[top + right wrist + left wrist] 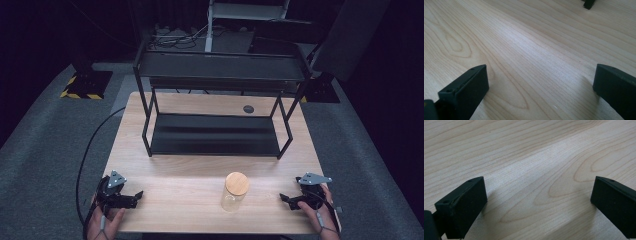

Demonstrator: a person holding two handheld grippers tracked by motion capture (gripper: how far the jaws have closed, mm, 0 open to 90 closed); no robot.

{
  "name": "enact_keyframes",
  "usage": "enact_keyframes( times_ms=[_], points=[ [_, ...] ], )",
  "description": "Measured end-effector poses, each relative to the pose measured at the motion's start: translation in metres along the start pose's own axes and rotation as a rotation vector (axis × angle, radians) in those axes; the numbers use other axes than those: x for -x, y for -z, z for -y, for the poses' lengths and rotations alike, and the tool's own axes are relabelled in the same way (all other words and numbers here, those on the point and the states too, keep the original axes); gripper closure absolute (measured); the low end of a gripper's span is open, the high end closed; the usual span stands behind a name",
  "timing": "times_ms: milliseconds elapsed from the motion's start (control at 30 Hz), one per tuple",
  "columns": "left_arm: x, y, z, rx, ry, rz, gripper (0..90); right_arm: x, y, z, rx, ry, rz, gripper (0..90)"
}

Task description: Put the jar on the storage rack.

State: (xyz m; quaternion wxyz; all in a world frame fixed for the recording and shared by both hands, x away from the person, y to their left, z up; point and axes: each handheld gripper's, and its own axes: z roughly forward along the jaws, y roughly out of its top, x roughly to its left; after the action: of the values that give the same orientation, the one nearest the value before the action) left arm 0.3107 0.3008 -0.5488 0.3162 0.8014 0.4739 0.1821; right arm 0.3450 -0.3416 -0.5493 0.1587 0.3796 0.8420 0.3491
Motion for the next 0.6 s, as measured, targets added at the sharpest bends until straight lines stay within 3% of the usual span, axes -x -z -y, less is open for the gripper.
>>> enact_keyframes(
  times_ms=[600],
  points=[
    [0.0001, 0.0, 0.0, 0.0, 0.0, 0.0, 0.4, -0.0058, 0.0037, 0.0002, -0.003, 0.003, -0.006, 2.7]
  ],
)
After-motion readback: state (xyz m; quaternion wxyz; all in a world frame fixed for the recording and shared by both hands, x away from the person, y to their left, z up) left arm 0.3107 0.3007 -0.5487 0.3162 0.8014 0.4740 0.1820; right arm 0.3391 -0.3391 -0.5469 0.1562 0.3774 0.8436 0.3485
